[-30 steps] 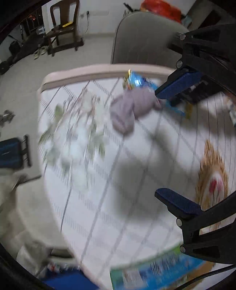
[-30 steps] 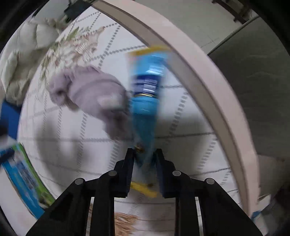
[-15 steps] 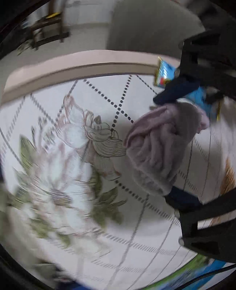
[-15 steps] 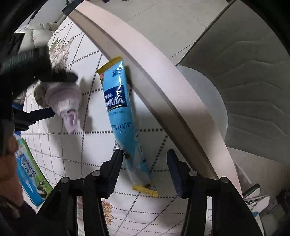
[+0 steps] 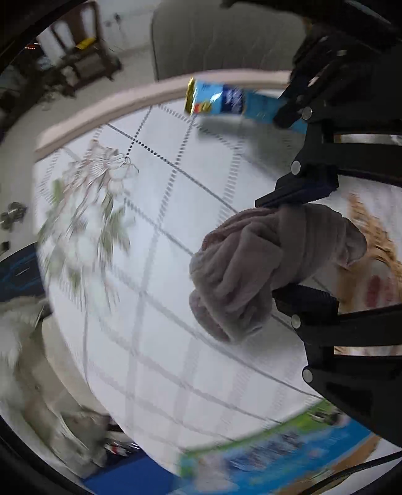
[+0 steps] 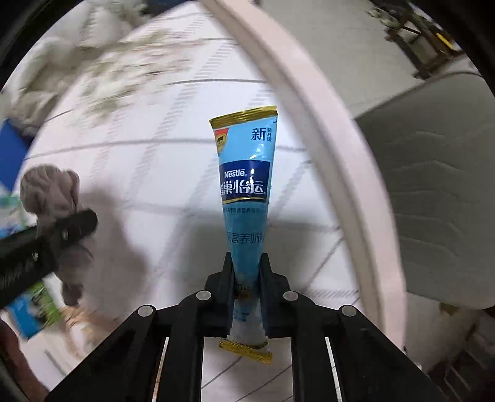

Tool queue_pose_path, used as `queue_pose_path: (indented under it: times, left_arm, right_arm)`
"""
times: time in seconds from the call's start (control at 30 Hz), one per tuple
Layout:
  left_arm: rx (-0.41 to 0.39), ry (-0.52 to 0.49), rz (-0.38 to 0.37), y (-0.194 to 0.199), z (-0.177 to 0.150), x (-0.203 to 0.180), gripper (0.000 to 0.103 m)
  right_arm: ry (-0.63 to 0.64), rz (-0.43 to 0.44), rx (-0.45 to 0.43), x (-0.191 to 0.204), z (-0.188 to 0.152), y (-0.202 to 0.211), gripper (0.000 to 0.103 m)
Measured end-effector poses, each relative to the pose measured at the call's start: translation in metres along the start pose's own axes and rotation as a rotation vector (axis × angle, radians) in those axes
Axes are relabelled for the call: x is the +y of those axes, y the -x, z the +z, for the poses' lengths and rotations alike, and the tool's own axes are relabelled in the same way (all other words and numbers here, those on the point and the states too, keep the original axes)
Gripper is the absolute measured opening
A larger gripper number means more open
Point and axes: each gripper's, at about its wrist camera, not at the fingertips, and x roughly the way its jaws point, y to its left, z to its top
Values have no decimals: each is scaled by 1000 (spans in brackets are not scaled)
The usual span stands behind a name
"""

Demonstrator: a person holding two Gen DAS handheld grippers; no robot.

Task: Organize soft objects
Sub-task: 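Drop the lilac cloth and blue tube into the box, opening both tools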

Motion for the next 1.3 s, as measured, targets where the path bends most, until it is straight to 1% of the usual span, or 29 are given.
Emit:
queue_pose_path:
  times: [0.03, 0.07, 0.13, 0.2, 0.23, 0.27, 0.3, 0.33, 0.37, 0.4, 0.43, 0.47, 0.5, 0.57, 0.7, 0.77, 0.83, 0.9, 0.93, 0.97, 1.0, 1.03, 1.07, 1.1, 1.23, 1.3]
  left_arm:
    - [-19, 8, -21, 16, -15, 16, 42]
    - [-48, 22, -32, 37, -31, 37, 42]
    - [-94, 55, -30, 70, -57, 78, 42]
    - [-117, 101, -23, 99, -77, 130, 42]
    - [-116, 130, -28, 106, -86, 156, 42]
    - [-108, 157, -38, 111, -93, 183, 42]
    - [-96, 187, -54, 115, -100, 209, 42]
    - [-83, 217, -70, 116, -104, 227, 42]
    - [-62, 251, -98, 114, -105, 250, 42]
    - [-41, 274, -130, 108, -101, 270, 42]
    - [-26, 297, -151, 105, -97, 279, 42]
    - [-2, 327, -177, 98, -95, 299, 42]
    - [9, 345, -198, 96, -95, 313, 42]
    - [34, 372, -231, 84, -90, 330, 42]
    - [69, 394, -286, 75, -85, 348, 42]
    - [83, 390, -293, 74, -83, 351, 42]
    - [105, 378, -279, 72, -82, 350, 45]
    - [126, 396, -282, 69, -83, 348, 47]
    - [135, 400, -290, 68, -83, 347, 55]
    - [136, 399, -303, 67, -83, 347, 60]
    - [127, 399, -290, 68, -84, 347, 64]
    - [124, 396, -285, 69, -84, 347, 77]
    - [121, 398, -299, 71, -85, 346, 80]
    - [119, 404, -302, 73, -87, 346, 81]
    - [91, 381, -270, 87, -93, 345, 81]
    - [73, 380, -265, 89, -93, 352, 81]
  right_arm:
    - [21, 17, -14, 10, -7, 9, 14]
    - [51, 57, -29, 28, -18, 24, 14]
    - [91, 121, -39, 57, -35, 44, 14]
    - [156, 210, -47, 102, -56, 69, 14]
    - [192, 259, -48, 130, -66, 81, 14]
    - [227, 295, -51, 155, -76, 92, 14]
    - [257, 321, -54, 174, -78, 100, 14]
    - [296, 351, -57, 203, -85, 109, 14]
    - [334, 363, -61, 239, -91, 111, 14]
    - [363, 361, -66, 257, -95, 114, 14]
    - [387, 355, -69, 276, -99, 115, 14]
    - [413, 343, -64, 303, -102, 112, 14]
    - [430, 333, -62, 319, -103, 109, 15]
    - [458, 295, -53, 356, -98, 96, 15]
    - [487, 227, -21, 399, -91, 69, 15]
    - [482, 206, -6, 409, -83, 58, 15]
    - [490, 178, 7, 419, -78, 50, 15]
    - [477, 154, 38, 423, -75, 41, 17]
    - [481, 145, 53, 425, -74, 38, 22]
    - [486, 137, 62, 421, -73, 35, 30]
    - [487, 127, 67, 422, -73, 34, 54]
    - [489, 115, 63, 422, -73, 34, 63]
    - [493, 128, 61, 423, -74, 35, 65]
    - [489, 117, 60, 422, -74, 38, 71]
    - [485, 100, 44, 422, -76, 46, 72]
    - [484, 88, 26, 421, -78, 51, 72]
